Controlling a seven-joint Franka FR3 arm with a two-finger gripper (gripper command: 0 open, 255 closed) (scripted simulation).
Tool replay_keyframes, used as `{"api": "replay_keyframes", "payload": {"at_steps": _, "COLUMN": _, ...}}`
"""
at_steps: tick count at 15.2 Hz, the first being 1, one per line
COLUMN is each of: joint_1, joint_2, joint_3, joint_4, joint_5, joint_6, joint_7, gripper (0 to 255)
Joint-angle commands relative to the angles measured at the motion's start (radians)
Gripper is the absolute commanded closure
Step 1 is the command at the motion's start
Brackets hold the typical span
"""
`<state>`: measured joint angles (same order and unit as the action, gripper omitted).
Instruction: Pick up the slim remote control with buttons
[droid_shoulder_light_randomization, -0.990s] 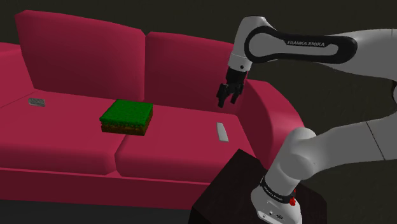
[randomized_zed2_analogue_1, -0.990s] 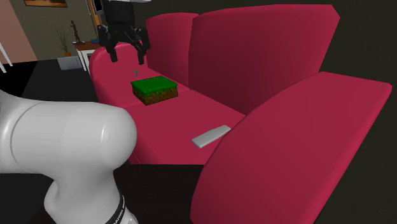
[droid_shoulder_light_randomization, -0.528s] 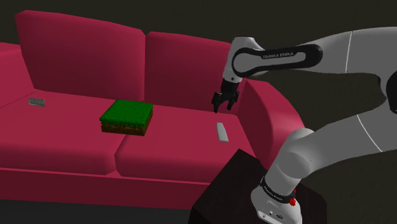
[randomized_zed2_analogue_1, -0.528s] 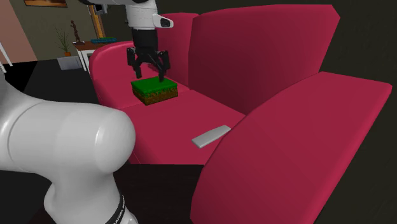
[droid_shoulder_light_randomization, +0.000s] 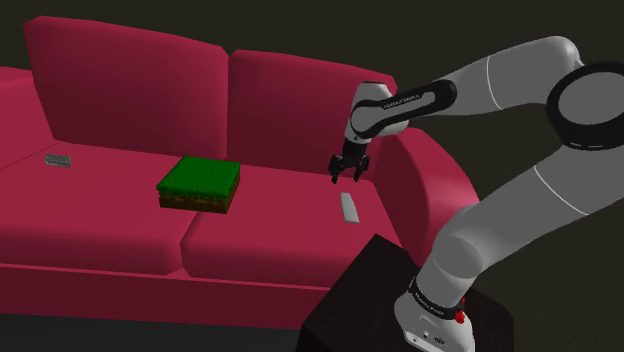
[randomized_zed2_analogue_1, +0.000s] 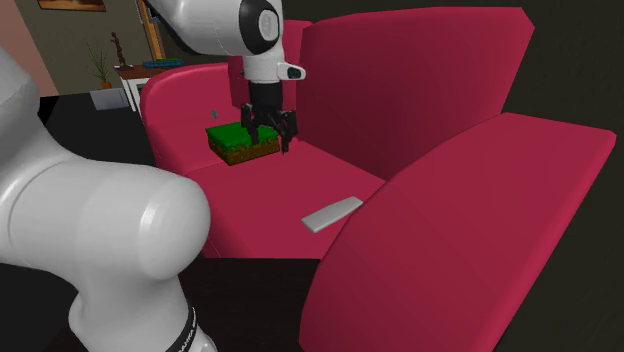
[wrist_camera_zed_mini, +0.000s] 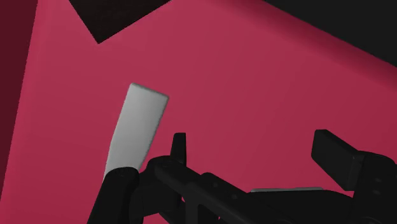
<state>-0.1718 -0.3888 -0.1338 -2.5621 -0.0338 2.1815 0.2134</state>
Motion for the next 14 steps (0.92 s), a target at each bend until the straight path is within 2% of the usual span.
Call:
{"api": "replay_keyframes", "payload": {"at_steps": 1, "joint_1": -0.017, "joint_2": 0.07, "joint_3": -0.018, "joint_4": 0.001, "joint_5": -0.003, "joint_6": 0.07, "joint_7": 0.009, "gripper": 0}}
{"api": "replay_keyframes", "payload": {"at_steps": 8, "joint_1": -0.069, "joint_2": 0.309, "joint_3": -0.082, "joint_4": 0.057, "joint_5": 0.019, "joint_6": 0.249, "joint_7": 0.022, "gripper": 0}}
{"api": "replay_keyframes", "payload": {"at_steps": 14, "joint_1": -0.116, "joint_2": 0.519, "joint_3": -0.125, "joint_4": 0.138, "joint_5": 0.089, "joint_6": 0.37, "joint_7": 0.004, "gripper": 0}}
